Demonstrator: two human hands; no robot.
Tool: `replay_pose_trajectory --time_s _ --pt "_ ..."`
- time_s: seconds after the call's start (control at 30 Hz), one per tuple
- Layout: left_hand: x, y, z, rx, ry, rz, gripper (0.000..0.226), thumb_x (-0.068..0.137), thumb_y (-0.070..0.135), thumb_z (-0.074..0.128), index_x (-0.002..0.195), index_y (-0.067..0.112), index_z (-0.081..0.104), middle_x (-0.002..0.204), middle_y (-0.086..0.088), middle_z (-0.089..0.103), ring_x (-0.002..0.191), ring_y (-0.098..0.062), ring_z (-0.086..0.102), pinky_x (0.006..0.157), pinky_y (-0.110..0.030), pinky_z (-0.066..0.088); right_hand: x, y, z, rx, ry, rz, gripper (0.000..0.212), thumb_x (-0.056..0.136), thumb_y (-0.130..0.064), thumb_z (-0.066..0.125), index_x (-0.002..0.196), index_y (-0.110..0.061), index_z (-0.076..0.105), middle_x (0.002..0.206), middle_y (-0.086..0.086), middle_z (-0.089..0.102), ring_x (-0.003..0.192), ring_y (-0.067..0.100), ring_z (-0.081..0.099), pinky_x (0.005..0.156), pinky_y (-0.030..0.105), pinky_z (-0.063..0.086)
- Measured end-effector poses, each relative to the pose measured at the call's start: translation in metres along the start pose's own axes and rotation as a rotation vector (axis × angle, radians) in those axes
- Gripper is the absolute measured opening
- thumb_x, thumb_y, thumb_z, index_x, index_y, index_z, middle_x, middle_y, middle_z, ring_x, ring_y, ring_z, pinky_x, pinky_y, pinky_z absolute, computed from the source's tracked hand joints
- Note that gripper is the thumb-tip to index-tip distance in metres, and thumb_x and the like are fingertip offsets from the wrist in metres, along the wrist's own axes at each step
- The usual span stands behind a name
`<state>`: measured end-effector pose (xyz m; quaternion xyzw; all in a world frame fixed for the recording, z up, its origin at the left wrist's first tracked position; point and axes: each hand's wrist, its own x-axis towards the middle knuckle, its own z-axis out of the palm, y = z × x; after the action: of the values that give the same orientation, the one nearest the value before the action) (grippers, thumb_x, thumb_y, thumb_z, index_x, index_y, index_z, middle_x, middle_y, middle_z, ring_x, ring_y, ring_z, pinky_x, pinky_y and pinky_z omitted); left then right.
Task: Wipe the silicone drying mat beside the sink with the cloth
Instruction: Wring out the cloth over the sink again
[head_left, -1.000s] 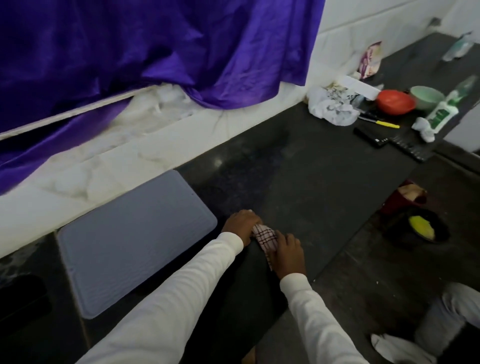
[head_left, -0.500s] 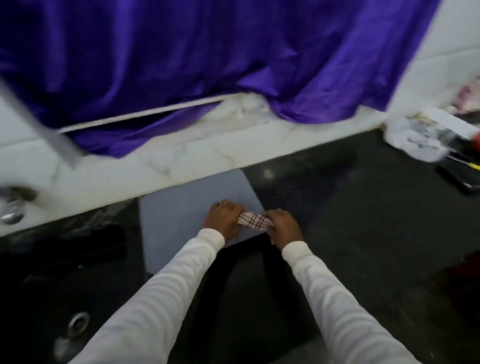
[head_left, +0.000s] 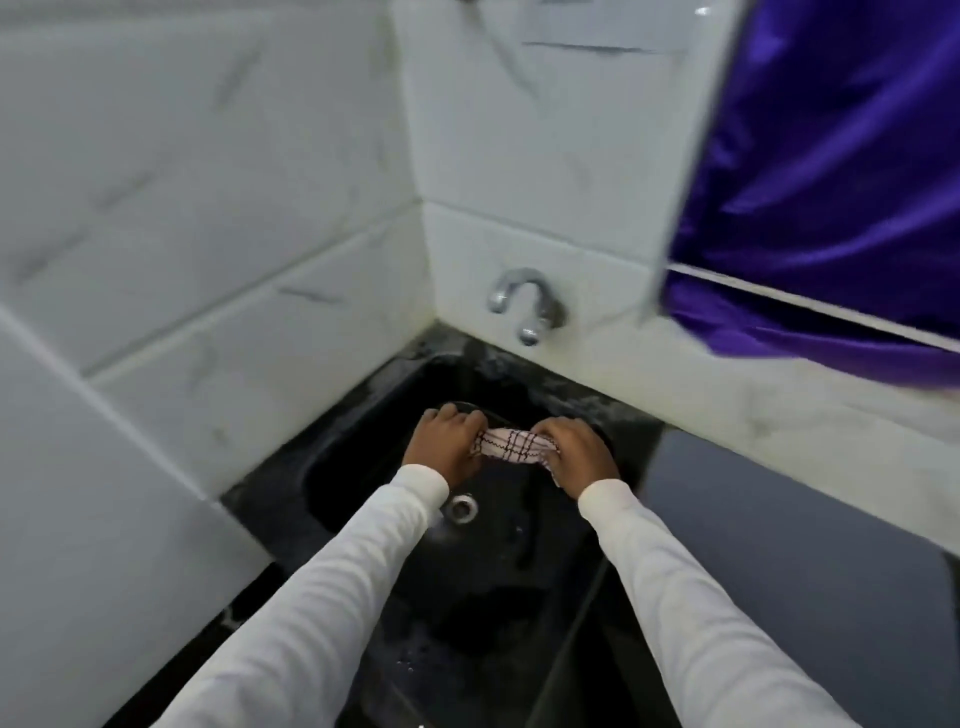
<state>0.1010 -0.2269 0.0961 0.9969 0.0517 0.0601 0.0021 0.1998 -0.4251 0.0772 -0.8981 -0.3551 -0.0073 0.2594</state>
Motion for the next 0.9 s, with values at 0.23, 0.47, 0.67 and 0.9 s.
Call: replay_pose_trajectory --time_s 0.23,0.47,0.67,0.9 --pt "-0.053 -0.167 -0.004 0.093 -0.012 -0.332 0.047 0.061 0.025 0.073 0.103 0.02 0.053 0.083 -0.002 0.067 0.085 -0.029 0.057 0.076 -0.039 0.043 0.127 -0.146 0.1 -0.088 -0.102 -0.279 0.037 0.074 -0.002 0.065 0.103 -0.027 0.064 0.099 -0.004 0.064 0.096 0.024 0.057 0.076 0.037 0.046" --pt "-0.059 -0.238 0.024 0.138 -0.175 -0.474 0.047 0.071 0.019 0.068 0.113 0.019 0.049 0.094 -0.011 0.06 0.08 -0.034 0.058 0.063 -0.04 0.047 0.203 -0.212 0.173 -0.182 -0.18 -0.395 0.055 0.059 0.007 0.066 0.101 -0.026 0.05 0.091 -0.005 0.065 0.089 0.026 0.059 0.072 0.038 0.043" --pt "-0.054 -0.261 0.068 0.06 -0.251 -0.557 0.046 0.054 0.022 0.083 0.095 0.02 0.064 0.079 -0.01 0.06 0.06 -0.03 0.059 0.041 -0.032 0.044 0.226 -0.21 0.237 -0.243 -0.148 -0.429 0.039 0.055 -0.002 0.07 0.08 -0.026 0.052 0.084 -0.005 0.06 0.085 0.026 0.056 0.065 0.035 0.042" --pt "-0.065 -0.274 0.097 0.11 -0.297 -0.566 0.026 0.058 0.03 0.076 0.08 0.019 0.068 0.07 -0.009 0.059 0.057 -0.027 0.058 0.038 -0.027 0.041 0.224 -0.206 0.282 -0.255 -0.175 -0.318 0.021 0.068 -0.013 0.066 0.084 -0.026 0.064 0.09 0.004 0.057 0.085 0.031 0.055 0.064 0.04 0.049"
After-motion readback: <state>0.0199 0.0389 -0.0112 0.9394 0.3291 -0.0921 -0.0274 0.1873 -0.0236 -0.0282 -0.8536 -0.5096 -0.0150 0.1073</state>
